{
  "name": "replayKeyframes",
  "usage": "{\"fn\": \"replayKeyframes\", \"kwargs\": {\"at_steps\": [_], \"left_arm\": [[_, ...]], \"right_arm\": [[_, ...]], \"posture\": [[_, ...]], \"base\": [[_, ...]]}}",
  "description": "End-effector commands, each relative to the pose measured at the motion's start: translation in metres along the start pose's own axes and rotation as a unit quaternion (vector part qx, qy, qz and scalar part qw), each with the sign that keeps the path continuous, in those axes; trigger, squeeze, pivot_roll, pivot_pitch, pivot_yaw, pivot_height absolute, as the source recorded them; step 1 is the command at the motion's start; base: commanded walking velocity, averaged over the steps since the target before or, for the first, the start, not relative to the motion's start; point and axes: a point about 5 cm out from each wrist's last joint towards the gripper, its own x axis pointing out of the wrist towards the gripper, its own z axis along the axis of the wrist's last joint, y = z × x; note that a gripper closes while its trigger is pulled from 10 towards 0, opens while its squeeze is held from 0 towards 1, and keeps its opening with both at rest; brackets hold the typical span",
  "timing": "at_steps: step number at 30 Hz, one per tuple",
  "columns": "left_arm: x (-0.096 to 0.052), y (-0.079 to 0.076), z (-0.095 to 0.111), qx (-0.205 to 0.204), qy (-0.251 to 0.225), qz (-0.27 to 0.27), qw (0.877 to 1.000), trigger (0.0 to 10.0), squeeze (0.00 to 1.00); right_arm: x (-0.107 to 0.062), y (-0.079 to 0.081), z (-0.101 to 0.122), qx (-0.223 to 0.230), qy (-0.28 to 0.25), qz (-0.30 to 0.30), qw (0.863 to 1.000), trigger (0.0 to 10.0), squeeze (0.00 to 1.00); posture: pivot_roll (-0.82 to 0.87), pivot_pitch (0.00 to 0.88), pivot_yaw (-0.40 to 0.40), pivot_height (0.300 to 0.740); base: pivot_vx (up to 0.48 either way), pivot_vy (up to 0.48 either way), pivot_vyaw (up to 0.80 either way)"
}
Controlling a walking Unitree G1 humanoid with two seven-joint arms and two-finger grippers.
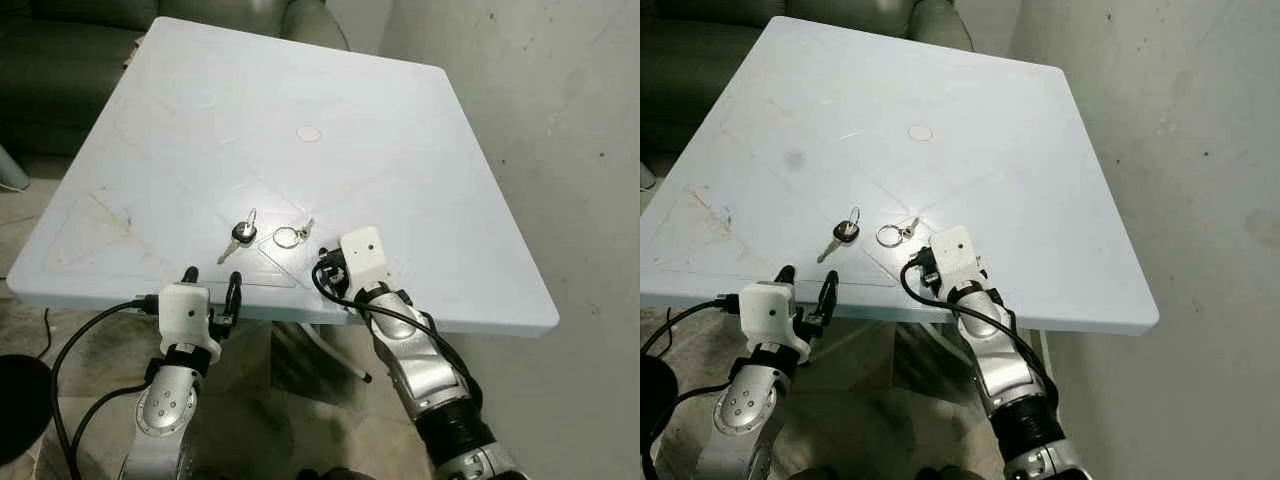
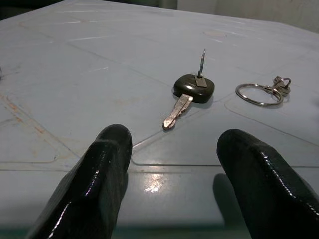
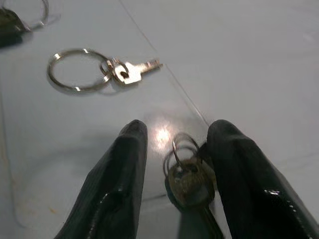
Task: Hang keys on a hook
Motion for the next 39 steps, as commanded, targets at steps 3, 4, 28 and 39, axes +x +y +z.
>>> {"fn": "replayKeyframes", "kwargs": {"at_steps": [3,4,28,39], "left_arm": [[-0.001,-0.002,0.001,0.002,0.000,-0.003,1.000,10.0,0.00],[-0.001,-0.002,0.001,0.002,0.000,-0.003,1.000,10.0,0.00],[-0.001,-0.001,0.001,0.004,0.002,-0.001,1.000,10.0,0.00],[-0.001,0.000,0.001,0.003,0.001,-0.001,1.000,10.0,0.00]], "right_arm": [[0.001,-0.008,-0.006,0.010,0.023,-0.019,1.000,0.0,0.00],[0.001,-0.008,-0.006,0.011,0.023,-0.019,1.000,0.0,0.00],[0.001,-0.017,-0.011,0.004,0.033,-0.028,0.999,6.4,0.00],[0.002,-0.018,-0.013,0.019,0.037,-0.017,0.999,10.0,0.00]], "posture": [[0.01,0.178,-0.181,0.740],[0.01,0.178,-0.181,0.740],[0.00,0.179,-0.175,0.740],[0.00,0.177,-0.172,0.740]], "base": [[0.000,0.000,0.00],[0.000,0.000,0.00],[0.000,0.000,0.00],[0.000,0.000,0.00]]}}
